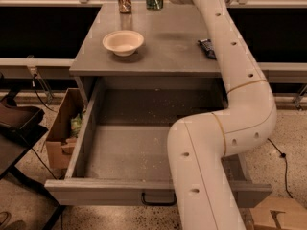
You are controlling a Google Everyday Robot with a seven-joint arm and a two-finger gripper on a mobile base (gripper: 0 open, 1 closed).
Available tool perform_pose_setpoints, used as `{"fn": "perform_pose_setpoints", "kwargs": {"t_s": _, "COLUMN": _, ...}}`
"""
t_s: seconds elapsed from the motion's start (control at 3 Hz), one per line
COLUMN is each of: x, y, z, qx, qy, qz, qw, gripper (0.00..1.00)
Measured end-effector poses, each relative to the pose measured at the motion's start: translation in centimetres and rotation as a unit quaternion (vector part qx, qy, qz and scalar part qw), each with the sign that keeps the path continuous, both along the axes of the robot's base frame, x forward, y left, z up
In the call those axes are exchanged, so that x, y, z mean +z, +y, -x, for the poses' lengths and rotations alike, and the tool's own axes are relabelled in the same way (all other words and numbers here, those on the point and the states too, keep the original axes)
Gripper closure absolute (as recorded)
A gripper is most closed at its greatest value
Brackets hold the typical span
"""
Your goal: Place green can into top drawer
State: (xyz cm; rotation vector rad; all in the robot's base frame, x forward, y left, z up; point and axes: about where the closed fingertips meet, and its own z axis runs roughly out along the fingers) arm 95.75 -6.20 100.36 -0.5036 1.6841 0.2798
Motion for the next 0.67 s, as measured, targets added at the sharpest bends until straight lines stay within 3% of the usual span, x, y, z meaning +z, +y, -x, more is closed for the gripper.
{"fn": "perform_pose_setpoints", "kwargs": {"t_s": 0.33, "x": -0.2, "y": -1.2, "z": 2.8, "qx": -0.015, "qy": 0.071, "qz": 0.020, "qw": 0.9971, "gripper": 1.00}}
{"fn": "perform_pose_setpoints", "kwargs": {"t_s": 0.67, "x": -0.7, "y": -2.8, "z": 6.8, "qx": -0.043, "qy": 0.146, "qz": 0.037, "qw": 0.9876, "gripper": 1.00}}
